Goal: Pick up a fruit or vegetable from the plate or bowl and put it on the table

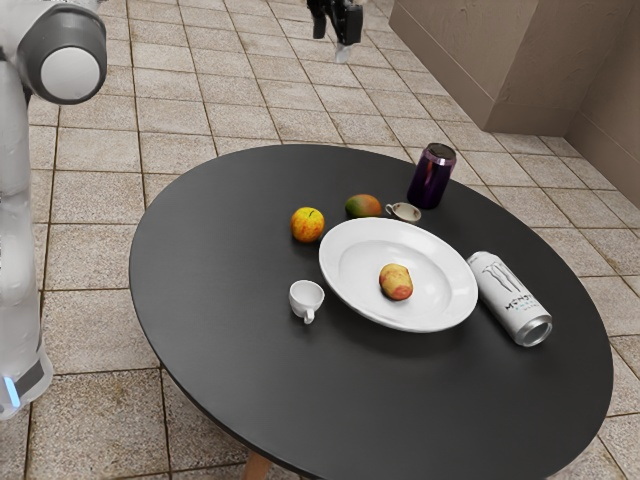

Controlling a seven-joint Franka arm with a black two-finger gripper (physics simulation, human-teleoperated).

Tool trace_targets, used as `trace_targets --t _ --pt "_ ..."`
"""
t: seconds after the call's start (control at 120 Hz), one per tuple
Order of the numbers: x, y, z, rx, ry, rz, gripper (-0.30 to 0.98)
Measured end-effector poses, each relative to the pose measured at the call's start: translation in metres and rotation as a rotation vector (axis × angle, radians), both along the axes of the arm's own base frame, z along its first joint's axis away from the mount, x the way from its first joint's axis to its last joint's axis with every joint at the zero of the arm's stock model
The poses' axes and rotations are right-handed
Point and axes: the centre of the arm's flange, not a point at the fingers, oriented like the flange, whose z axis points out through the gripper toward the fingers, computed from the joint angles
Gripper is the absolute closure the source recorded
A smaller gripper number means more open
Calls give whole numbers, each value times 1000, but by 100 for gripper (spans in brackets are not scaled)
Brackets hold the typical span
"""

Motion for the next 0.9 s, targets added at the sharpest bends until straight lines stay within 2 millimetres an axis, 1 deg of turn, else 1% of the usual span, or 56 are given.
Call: trace_targets --t 0.033,0.058,0.092,0.133,0.183,0.217,0.242,0.308,0.35,0.4,0.475,0.508,0.533,0.592,0.625,0.658,0.708,0.817,0.9 --pt "9 6 -17 -4 36 7 2" --pt "15 3 -25 -5 53 -2 2" --pt "22 -12 -30 -5 67 -32 2" --pt "30 -38 -34 -3 76 -84 2" --pt "36 -70 -34 2 80 -146 2" --pt "38 -86 -34 4 81 -176 2" --pt "40 -92 -35 5 84 -189 2" --pt "41 -97 -37 4 89 -203 2" --pt "45 -106 -42 4 99 -222 2" --pt "54 -128 -54 4 125 -263 2" --pt "68 -171 -76 8 161 -341 2" --pt "81 -189 -96 9 186 -369 2" --pt "91 -197 -112 10 201 -382 2" --pt "110 -205 -147 8 224 -395 2" --pt "116 -206 -162 7 228 -397 2" --pt "121 -207 -174 2 227 -399 2" --pt "126 -209 -186 -4 223 -403 2" --pt "133 -217 -207 -20 205 -415 2" --pt "136 -227 -223 -35 188 -431 2"
